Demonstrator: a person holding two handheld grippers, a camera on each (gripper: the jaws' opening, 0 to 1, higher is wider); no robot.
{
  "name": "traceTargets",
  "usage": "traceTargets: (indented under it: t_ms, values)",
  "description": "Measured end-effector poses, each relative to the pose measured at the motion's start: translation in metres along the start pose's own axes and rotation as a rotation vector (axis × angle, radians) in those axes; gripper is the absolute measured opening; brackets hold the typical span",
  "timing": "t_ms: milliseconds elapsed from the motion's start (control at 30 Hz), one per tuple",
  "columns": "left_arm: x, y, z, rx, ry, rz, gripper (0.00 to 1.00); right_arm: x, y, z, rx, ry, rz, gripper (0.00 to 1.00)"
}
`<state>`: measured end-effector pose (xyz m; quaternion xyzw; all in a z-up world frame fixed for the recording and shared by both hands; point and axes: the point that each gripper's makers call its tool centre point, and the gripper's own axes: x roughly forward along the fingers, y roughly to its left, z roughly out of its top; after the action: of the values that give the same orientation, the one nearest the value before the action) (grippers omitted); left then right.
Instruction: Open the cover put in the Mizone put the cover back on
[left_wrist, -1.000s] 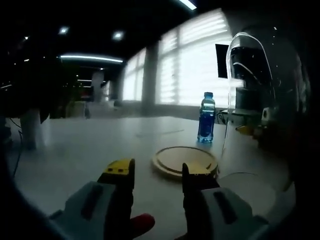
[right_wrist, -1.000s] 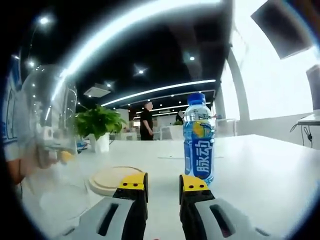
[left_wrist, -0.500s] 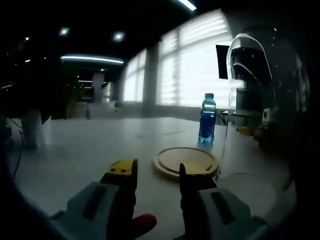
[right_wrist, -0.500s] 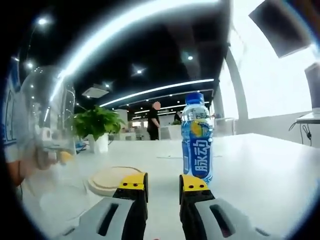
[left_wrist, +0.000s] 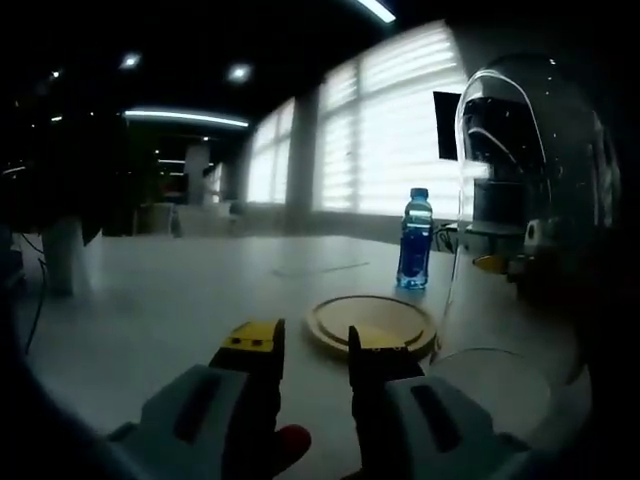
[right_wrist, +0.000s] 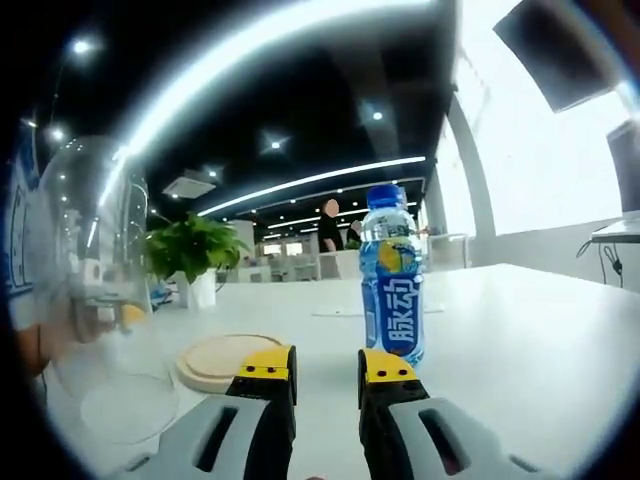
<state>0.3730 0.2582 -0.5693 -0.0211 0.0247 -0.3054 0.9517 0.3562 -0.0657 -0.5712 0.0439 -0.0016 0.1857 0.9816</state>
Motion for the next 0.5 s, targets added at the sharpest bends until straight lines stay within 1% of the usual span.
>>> traceTargets:
  t_ms: [200,333,500]
  values:
    - [-0.0009,-0.0006,0.0011,0.012,-0.004,0.003,0.21,-0.0003,0.001,0.0005,-0.012,-0.001,0.0,0.18]
    - [-0.0006,0.0026,0.0024,0.012,-0.009,0.006,0.23,0.0008,0.0013,0.0026,-0.026,-0.006,0.0,0.18]
    - [-0.0026,0.0039,0.0049,0.001,-0.019,0.014,0.23,0.0042,-0.0048,0.0065,-0.016,-0.001,-0.007,0.18]
